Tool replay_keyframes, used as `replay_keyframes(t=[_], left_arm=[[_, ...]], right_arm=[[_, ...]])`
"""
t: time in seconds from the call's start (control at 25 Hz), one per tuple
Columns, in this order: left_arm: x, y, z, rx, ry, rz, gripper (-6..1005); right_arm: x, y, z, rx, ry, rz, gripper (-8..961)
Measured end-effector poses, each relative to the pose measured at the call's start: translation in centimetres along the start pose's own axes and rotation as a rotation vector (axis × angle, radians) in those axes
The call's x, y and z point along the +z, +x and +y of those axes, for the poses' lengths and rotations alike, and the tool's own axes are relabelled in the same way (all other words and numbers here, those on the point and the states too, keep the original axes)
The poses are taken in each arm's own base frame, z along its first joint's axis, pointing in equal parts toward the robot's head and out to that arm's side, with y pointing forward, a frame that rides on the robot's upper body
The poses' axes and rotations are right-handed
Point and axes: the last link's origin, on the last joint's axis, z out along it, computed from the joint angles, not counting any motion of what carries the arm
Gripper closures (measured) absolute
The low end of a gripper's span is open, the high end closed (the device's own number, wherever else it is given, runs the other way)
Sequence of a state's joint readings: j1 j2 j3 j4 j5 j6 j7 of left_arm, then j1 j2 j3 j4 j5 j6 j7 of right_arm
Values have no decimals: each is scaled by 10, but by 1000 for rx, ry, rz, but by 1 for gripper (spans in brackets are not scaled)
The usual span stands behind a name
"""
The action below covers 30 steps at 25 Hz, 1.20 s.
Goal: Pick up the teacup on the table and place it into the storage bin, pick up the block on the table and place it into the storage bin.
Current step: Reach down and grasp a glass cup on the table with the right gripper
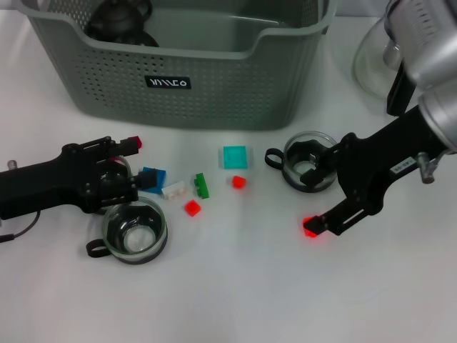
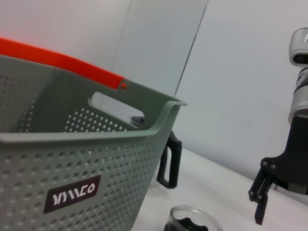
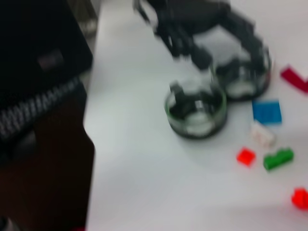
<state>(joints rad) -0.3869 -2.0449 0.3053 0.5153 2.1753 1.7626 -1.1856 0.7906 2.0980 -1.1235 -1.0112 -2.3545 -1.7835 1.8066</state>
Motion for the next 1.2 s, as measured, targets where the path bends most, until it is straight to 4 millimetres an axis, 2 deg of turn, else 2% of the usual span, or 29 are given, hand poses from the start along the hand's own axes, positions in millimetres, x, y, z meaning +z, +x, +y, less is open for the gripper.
replay_keyframes(t=[0.56,0.72,1.2], left_arm=[[-1,-2,0,-1,9,-1,214],[-1,-2,0,-1,8,0,214],[-1,-3,0,-2,14,-3,214]], right_arm=[[28,-18,-16,-71,129,290,127],[35,-21,-16,-90,145,323,128],[34,-24,-23,-102,211,348,128]])
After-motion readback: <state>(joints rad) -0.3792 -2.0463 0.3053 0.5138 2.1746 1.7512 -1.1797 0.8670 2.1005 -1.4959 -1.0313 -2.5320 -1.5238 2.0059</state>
